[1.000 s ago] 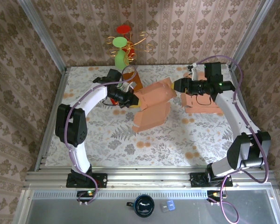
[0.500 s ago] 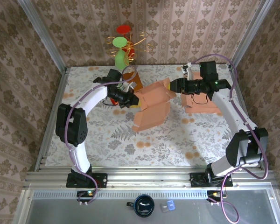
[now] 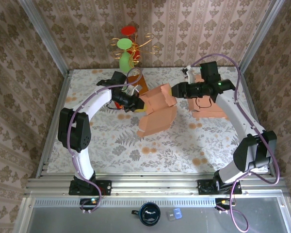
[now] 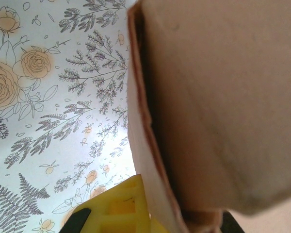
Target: Fold the paper box
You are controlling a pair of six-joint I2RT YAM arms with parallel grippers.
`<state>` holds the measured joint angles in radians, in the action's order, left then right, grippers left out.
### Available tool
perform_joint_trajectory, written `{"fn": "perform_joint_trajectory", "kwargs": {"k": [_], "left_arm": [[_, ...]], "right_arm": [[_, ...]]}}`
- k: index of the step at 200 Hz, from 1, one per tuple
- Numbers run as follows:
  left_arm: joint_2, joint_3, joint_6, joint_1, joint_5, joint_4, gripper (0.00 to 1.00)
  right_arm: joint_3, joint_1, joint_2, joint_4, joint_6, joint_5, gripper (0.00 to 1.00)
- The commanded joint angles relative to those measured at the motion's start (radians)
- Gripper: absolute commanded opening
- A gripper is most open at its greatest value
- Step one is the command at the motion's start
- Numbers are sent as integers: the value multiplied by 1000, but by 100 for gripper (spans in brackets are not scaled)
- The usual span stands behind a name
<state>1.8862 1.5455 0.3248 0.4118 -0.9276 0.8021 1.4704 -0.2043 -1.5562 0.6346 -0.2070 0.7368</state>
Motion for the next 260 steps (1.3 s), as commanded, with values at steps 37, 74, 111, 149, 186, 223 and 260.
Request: {"fn": "perform_joint_trajectory", "kwargs": {"k": [37, 74, 111, 149, 186, 223, 260], "left_arm": [[19, 47, -38, 10, 3, 52, 0], [20, 58, -41, 19, 20, 63, 0], [22, 72, -20, 31, 64, 78, 0], [22, 85, 44, 73, 146, 80, 0], [31, 131, 65, 100, 214, 138, 0], [37, 164, 72, 116, 263, 180, 0], [40, 169, 74, 125, 263, 182, 0]], "right_arm": [[144, -107, -68, 199, 104, -384, 44], [189, -175, -101, 245, 120, -592, 44], [252, -247, -152, 308, 119, -820, 31], [307, -308, -212, 374, 71, -1061, 15], [333, -311, -261, 423, 24, -1141, 5], [346, -314, -286, 442, -7, -1151, 9], [343, -317, -297, 439, -15, -1152, 15]]}}
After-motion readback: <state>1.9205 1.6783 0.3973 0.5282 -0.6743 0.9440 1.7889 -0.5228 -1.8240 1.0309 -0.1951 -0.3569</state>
